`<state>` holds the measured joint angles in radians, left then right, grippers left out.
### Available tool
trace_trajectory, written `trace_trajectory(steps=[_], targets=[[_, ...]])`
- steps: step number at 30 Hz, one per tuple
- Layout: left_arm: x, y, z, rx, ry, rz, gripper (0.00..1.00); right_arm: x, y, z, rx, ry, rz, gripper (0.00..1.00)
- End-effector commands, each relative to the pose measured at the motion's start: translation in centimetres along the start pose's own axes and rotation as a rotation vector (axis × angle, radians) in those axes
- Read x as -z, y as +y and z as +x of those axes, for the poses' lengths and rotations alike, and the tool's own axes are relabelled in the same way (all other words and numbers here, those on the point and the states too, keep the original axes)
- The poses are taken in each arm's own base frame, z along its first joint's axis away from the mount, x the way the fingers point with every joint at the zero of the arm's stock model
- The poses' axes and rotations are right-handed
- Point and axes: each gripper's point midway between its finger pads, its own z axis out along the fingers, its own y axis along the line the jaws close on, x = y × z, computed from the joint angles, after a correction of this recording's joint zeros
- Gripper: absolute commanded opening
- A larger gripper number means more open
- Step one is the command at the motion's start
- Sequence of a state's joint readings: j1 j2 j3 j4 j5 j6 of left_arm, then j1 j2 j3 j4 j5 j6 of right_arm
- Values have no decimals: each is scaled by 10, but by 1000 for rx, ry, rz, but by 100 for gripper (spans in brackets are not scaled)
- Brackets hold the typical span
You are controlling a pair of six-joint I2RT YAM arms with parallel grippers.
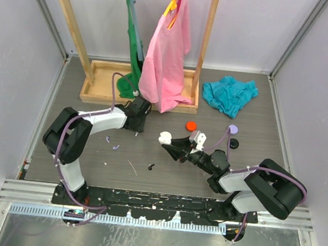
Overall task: Insert the wireless bluetooth earbuds into the charging case
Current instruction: Pick up the earbud from the center of the board.
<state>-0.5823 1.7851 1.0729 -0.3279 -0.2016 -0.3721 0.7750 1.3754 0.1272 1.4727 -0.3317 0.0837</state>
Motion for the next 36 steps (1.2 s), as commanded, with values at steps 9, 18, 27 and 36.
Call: trace_trajectory(steps=[9,18,27,36], targets=[[32,0,66,7,142,-48,23,-11,2,-23,33,-75,-24,18],[41,-1,66,0,159,-41,32,-11,2,-23,33,-77,-26,18],[43,-2,62,-12,166,-39,34,-11,2,-23,31,-74,-26,18],[34,-9,64,-38,203,-22,33,-11,2,-23,34,-75,-26,18]])
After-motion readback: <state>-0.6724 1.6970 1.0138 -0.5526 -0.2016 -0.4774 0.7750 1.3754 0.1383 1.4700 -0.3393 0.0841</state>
